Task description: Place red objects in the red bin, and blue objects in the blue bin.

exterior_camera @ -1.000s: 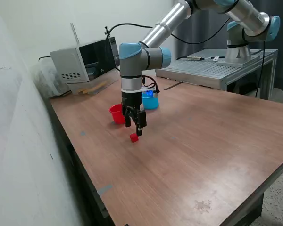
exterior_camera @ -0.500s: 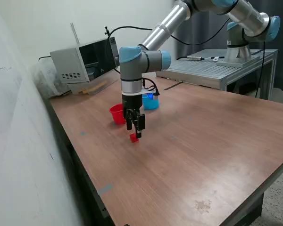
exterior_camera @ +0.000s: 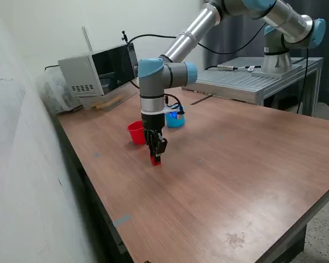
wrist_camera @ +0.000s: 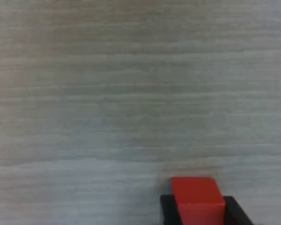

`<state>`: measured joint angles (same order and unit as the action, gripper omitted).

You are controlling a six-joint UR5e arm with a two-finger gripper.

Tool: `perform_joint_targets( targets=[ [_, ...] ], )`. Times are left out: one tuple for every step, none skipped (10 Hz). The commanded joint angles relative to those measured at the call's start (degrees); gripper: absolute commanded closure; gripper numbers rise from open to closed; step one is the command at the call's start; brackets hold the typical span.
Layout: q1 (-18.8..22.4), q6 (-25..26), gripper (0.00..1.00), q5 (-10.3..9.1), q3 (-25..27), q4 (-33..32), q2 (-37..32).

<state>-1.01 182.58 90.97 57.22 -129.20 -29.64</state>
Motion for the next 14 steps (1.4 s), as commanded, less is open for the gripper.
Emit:
perform_joint_targets(
  targets=[
    [-0.84,-0.03,1.0,0.09,-0.35,0.0,0.19],
    [-0.93,-0.12,1.0,0.7,0.08,0.0,-0.24],
    [-1.19,-0.12,1.0,1.05,0.17,0.09,-2.42],
    [-1.19,-0.12,1.0,0.97,2.26,0.26,-6.27],
    [-1.19,-0.21,1.0,0.97,4.8,0.44,-10.92],
    [-1.19,-0.64,1.0,0.88,6.92,0.79,-14.88],
    [-2.5,-0.91,1.0,0.88,9.29,1.49,-18.14],
    [-5.73,-1.69,1.0,1.05,11.05,1.67,-19.13],
    [-8.98,-1.79,1.0,1.05,11.77,3.41,-19.23],
    [-11.97,-1.88,1.0,0.97,11.95,4.56,-19.14],
    [-14.09,-2.75,1.0,0.97,12.47,4.74,-19.14],
    [-15.24,-3.8,1.0,0.97,12.82,4.75,-19.14],
    [-15.43,-4.77,1.0,0.79,13.52,4.66,-19.14],
    [-15.43,-5.39,1.0,0.62,14.23,4.48,-19.14]
  ],
)
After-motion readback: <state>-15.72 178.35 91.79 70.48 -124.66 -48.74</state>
